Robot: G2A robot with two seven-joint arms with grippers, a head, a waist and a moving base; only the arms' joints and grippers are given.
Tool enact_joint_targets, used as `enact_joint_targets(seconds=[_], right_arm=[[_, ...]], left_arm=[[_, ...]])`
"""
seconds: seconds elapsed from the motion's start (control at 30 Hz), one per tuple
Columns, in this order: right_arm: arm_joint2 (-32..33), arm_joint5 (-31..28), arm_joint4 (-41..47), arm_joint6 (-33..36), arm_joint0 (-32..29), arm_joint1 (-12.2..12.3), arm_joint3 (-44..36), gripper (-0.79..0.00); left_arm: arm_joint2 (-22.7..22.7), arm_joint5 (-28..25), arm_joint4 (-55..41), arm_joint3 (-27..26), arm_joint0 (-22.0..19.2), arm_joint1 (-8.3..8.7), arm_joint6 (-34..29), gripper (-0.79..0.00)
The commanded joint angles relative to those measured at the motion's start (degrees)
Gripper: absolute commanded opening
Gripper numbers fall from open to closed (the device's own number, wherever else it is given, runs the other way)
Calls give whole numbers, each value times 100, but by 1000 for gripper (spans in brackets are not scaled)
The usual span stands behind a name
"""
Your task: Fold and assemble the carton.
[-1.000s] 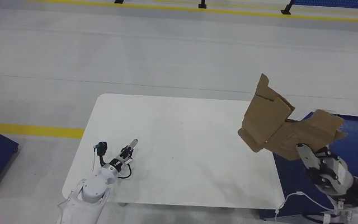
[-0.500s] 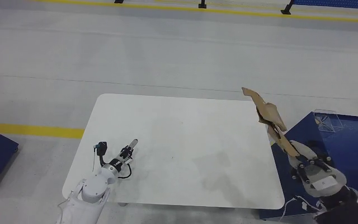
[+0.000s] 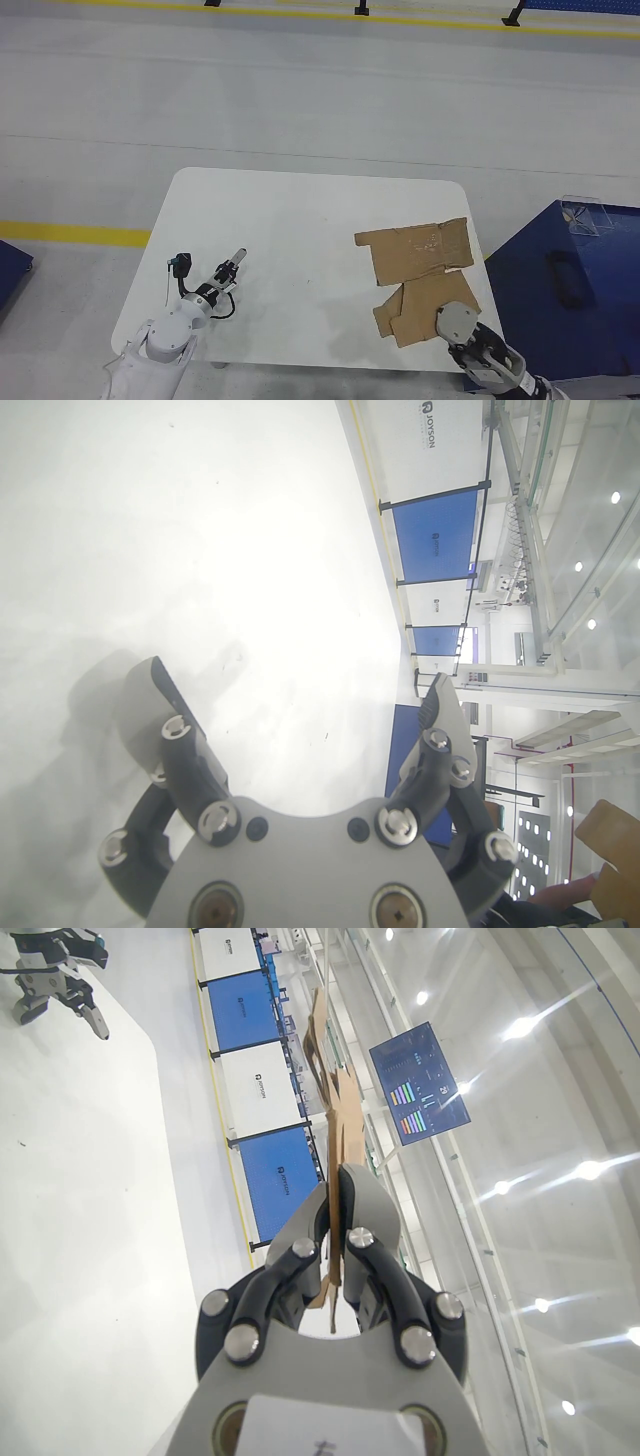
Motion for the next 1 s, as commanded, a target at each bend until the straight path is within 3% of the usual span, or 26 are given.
enact_joint_targets(seconds=[0.0, 0.27, 0.47, 0.63, 0.8, 0.97], right_arm=[[-4, -394, 541, -165, 19, 21, 0, -785], [1040, -3636, 4177, -477, 435, 175, 80, -785], [1531, -5855, 6914, 521, 954, 354, 824, -785], [495, -5855, 8973, 1930, 1166, 712, 1299, -785], [-749, -5855, 11934, 4366, 1684, 1279, 1942, -785], [-1610, -5855, 14904, 6728, 2243, 1646, 2636, -785]], left_arm=[[0, 0, 0, 0, 0, 0, 0, 0], [0, 0, 0, 0, 0, 0, 0, 0], [0, 0, 0, 0, 0, 0, 0, 0], [0, 0, 0, 0, 0, 0, 0, 0], [0, 0, 0, 0, 0, 0, 0, 0], [0, 0, 0, 0, 0, 0, 0, 0]])
